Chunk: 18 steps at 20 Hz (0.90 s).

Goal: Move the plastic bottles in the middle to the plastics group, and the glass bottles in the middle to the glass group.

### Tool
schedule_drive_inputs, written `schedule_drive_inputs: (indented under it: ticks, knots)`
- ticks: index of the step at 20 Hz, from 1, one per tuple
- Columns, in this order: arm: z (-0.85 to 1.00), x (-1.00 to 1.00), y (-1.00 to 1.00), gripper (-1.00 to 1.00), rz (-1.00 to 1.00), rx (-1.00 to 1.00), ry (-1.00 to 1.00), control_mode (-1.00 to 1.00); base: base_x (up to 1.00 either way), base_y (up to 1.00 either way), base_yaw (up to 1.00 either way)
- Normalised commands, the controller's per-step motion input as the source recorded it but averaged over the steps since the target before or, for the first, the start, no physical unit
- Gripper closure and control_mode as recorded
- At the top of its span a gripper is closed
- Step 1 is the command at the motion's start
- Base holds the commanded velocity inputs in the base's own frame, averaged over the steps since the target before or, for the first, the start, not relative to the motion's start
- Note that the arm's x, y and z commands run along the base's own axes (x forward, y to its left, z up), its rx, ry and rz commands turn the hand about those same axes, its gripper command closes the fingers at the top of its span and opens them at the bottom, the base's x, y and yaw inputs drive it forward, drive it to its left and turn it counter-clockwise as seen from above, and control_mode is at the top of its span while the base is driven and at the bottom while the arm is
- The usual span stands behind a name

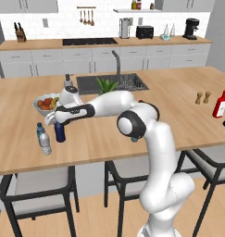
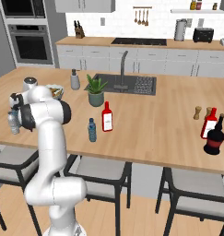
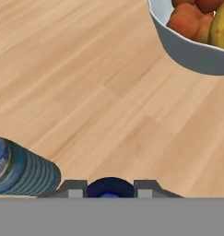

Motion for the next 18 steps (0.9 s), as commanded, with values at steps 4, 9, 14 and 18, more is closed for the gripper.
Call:
schedule_drive_inputs:
  ticks: [4,9,14,18]
  knots:
    - [0.00,0.29,0.00,1.00,0.00,0.01,0.00,-1.00,0.00,0.00,0.00]
    - [-0.11,0.28,0.05,1.00,0.00,0.01,0.00,-1.00,0.00,0.00,0.00]
    - [-0.34,0.12,0.10,1.00,0.00,0.00,0.00,-1.00,0.00,0.00,0.00]
    - [-0.16,0.00,0.02,-1.00,0.00,0.00,0.00,-1.00,0.00,0.00,0.00]
